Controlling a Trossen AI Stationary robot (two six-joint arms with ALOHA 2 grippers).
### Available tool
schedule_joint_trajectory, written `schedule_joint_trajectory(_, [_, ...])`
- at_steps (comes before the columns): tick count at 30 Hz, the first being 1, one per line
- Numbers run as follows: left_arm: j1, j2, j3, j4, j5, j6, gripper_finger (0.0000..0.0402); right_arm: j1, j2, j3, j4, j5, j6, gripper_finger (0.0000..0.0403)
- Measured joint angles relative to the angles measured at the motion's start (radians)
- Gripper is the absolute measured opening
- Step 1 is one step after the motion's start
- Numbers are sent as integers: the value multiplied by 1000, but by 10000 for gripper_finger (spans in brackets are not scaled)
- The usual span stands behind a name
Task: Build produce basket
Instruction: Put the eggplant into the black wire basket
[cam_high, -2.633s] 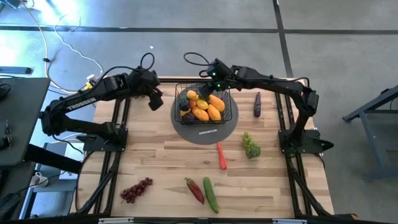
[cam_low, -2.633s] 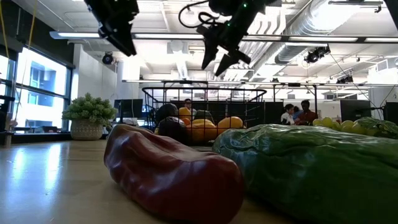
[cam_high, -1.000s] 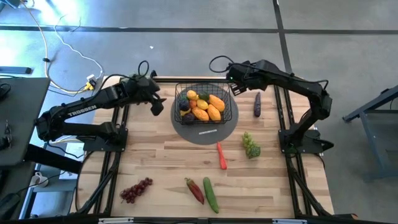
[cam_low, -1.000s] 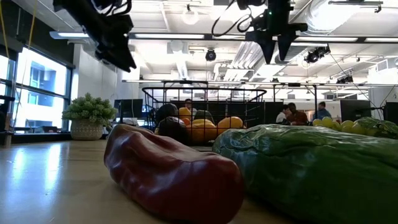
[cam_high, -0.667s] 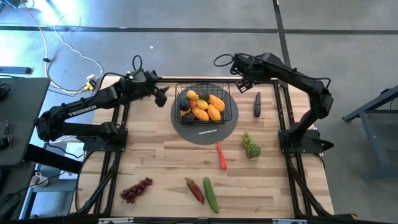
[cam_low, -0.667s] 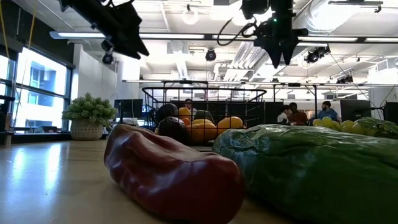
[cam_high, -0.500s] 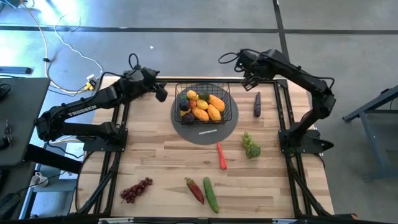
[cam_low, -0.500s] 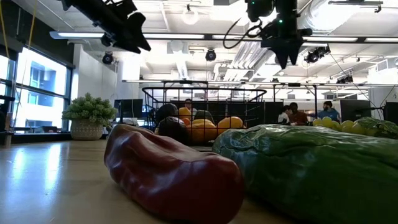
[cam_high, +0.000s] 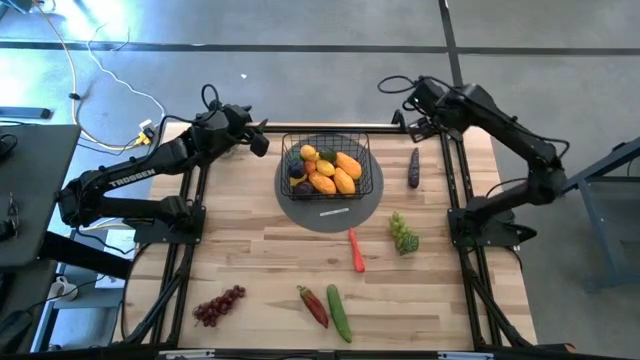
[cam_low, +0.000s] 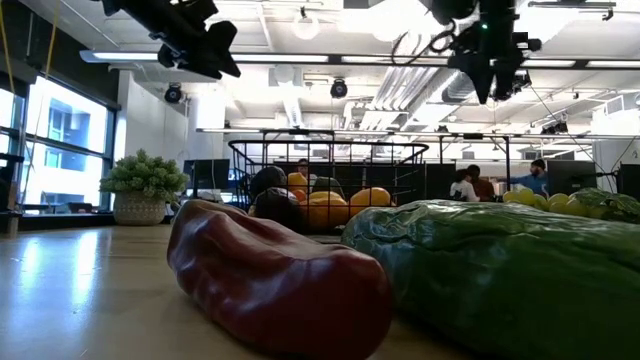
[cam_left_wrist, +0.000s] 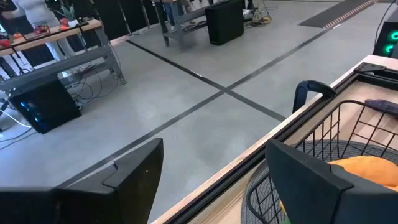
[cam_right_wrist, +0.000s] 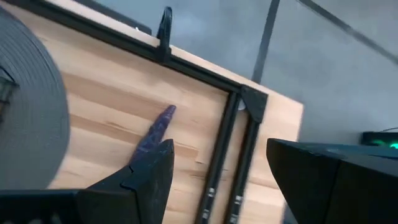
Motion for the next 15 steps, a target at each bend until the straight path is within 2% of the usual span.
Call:
schedule_joint_trajectory(8, [0, 0, 0, 0, 3, 39, 271, 1, -169, -214, 188, -76, 147, 238])
schedule_joint_trajectory(15, [0, 0, 0, -1, 43, 38, 271, 3, -231, -341, 288, -147, 301, 238])
